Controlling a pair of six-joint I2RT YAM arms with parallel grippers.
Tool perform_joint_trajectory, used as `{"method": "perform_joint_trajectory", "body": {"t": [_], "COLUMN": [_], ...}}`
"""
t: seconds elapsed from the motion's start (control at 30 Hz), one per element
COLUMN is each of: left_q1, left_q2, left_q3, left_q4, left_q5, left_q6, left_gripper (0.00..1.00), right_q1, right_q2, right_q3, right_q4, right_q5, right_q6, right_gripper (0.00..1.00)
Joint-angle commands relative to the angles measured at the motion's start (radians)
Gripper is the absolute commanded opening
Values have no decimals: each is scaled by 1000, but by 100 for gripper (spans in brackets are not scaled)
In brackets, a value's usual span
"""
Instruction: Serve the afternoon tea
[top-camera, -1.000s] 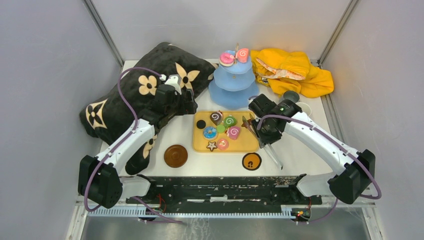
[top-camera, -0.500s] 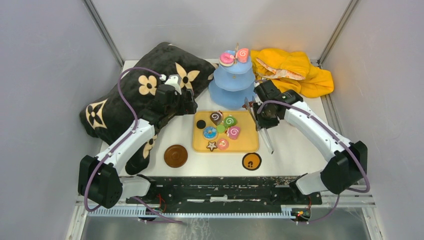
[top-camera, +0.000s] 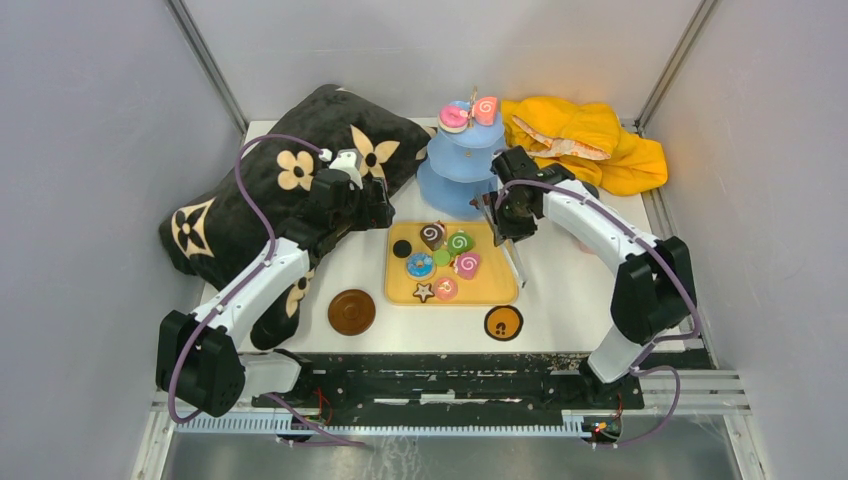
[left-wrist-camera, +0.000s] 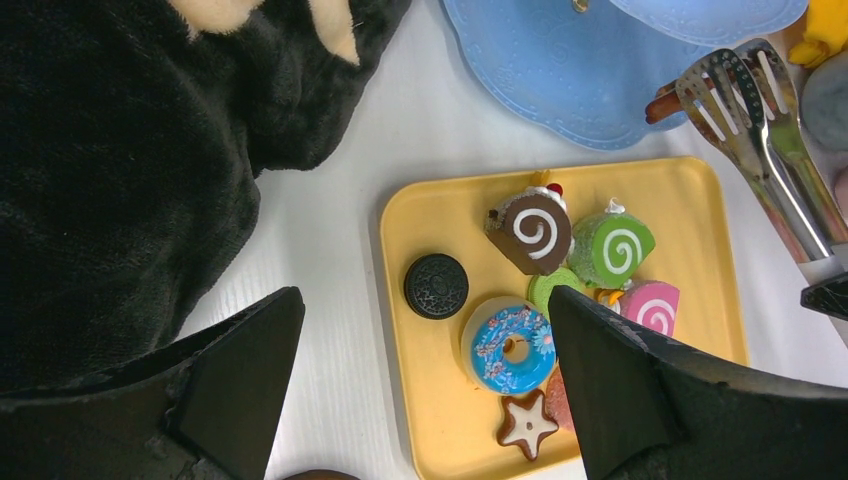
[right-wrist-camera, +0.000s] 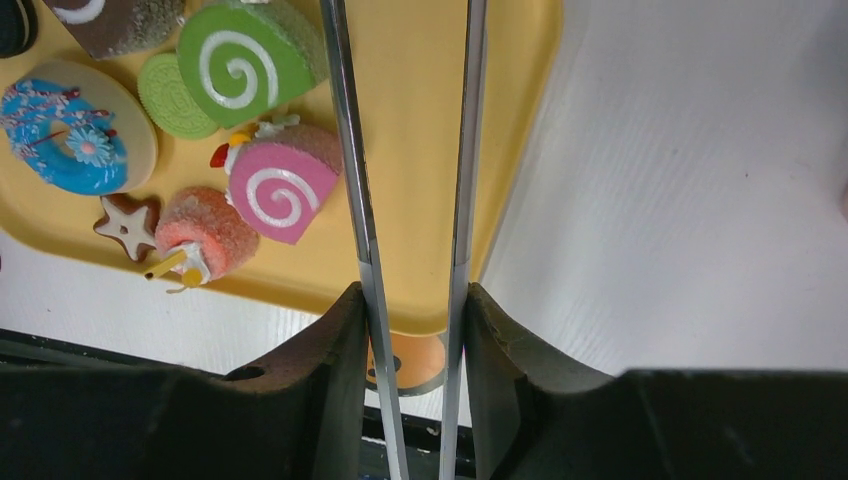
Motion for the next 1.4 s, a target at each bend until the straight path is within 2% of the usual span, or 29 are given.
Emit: {"method": "perform_joint_trajectory", "body": {"t": [0.0, 0.83, 1.37], "left_q1": [5, 6, 7], "left_q2": [-2, -24, -23], "left_q3": [8, -2, -6], "left_q4": [31, 21, 26], "left_q5": [-26, -44, -42], "left_q6": [-11, -9, -11], "left_gripper": [99, 99, 99], "right_q1": [-5, -9, -8], "right_q2": [37, 192, 109], "right_q3": [75, 131, 23], "right_q4": [59, 169, 142], "right_q5": [-36, -73, -105], "right_q6": [-19, 21, 18], "right_gripper": [10, 9, 15]}}
